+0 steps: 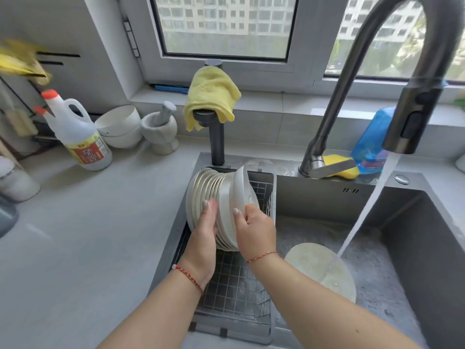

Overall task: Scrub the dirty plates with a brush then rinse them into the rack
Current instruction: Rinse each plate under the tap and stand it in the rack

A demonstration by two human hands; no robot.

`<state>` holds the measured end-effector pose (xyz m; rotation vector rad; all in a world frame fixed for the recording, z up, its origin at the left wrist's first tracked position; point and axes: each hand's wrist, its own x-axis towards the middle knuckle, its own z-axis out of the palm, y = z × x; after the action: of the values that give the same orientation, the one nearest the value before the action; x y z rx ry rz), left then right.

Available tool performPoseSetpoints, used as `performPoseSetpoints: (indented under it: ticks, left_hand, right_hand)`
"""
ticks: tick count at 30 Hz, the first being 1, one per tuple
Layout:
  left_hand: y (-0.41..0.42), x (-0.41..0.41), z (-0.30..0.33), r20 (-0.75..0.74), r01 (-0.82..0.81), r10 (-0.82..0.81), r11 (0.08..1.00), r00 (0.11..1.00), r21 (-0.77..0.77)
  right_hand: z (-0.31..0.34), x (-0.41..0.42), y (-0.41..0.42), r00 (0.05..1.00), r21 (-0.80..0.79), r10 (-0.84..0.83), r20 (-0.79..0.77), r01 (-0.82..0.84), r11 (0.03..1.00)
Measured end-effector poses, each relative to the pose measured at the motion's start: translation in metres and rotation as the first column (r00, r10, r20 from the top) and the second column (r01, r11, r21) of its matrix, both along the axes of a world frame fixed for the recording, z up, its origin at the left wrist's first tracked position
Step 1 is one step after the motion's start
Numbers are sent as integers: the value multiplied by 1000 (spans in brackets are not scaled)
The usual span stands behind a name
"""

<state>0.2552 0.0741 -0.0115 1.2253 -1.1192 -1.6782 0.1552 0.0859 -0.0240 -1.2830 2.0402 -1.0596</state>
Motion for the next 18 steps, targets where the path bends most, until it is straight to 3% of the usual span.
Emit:
performPoseSetpoints:
  ticks: [6,18]
  left_hand:
    - [-7,4,-5,6,13,-13,1000,1000,-8]
    - [-7,5,-4,-14,-26,26,1000,1000,-9]
  right_hand:
    - [-15,12,-16,989,119,59,-137,-43,992]
    - [-32,16,-24,969,236,229,-96,-202,951]
